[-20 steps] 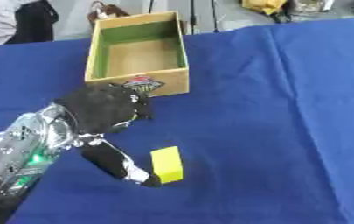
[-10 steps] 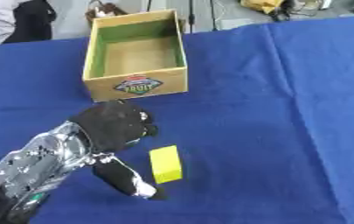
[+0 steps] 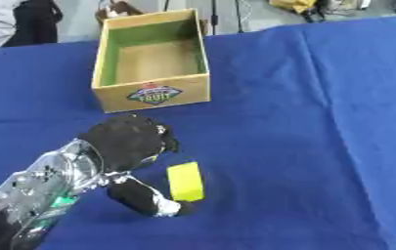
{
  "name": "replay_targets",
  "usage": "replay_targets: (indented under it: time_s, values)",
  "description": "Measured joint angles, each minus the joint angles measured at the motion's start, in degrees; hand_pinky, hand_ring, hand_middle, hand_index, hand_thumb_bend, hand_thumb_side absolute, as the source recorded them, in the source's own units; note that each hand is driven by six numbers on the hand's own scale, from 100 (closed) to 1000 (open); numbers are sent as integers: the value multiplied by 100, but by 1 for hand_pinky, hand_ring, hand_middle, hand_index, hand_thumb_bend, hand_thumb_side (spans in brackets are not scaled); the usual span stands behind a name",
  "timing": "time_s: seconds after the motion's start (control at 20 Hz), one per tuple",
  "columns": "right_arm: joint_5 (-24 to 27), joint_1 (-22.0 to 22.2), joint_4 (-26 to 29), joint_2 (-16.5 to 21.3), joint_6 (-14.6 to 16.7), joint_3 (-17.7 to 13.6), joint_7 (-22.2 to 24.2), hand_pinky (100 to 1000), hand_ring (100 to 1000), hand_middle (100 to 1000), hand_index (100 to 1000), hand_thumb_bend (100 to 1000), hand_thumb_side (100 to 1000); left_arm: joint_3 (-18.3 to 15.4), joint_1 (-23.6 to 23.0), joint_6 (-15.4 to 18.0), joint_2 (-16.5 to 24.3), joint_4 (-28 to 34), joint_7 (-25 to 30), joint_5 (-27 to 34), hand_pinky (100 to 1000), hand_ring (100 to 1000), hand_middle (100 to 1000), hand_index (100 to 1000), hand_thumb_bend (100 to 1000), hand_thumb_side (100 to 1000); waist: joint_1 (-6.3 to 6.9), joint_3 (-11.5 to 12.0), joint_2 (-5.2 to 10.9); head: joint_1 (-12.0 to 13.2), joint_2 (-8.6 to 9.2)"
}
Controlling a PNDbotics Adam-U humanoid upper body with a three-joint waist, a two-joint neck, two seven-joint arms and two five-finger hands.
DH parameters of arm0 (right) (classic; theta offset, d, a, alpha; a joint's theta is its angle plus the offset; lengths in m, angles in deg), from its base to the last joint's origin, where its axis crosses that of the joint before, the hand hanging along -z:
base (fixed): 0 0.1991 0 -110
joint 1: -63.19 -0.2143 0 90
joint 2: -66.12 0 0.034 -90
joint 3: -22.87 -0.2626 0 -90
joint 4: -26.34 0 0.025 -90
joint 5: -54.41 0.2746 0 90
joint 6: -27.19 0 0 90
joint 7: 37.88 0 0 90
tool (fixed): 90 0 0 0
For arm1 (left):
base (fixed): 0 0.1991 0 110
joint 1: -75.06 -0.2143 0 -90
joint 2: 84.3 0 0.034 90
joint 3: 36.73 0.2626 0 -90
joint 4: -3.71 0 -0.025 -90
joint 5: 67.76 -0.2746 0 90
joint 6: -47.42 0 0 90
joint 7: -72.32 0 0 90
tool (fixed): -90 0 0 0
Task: Pick up objects on the table and place them in the box.
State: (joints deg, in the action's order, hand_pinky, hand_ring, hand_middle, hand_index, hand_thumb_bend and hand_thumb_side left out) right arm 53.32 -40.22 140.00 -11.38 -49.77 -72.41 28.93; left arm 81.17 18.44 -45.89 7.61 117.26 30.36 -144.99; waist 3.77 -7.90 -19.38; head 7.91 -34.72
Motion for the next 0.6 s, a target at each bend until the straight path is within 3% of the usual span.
replay_targets:
  time_s: [0.6]
  values:
    - [-17,-23,0,-42,-20,2,20,735,652,665,780,100,636,-20,-158,-263,-125,0,157,-7,473,597,586,830,477,1000,29,-44,-50,-27,4]
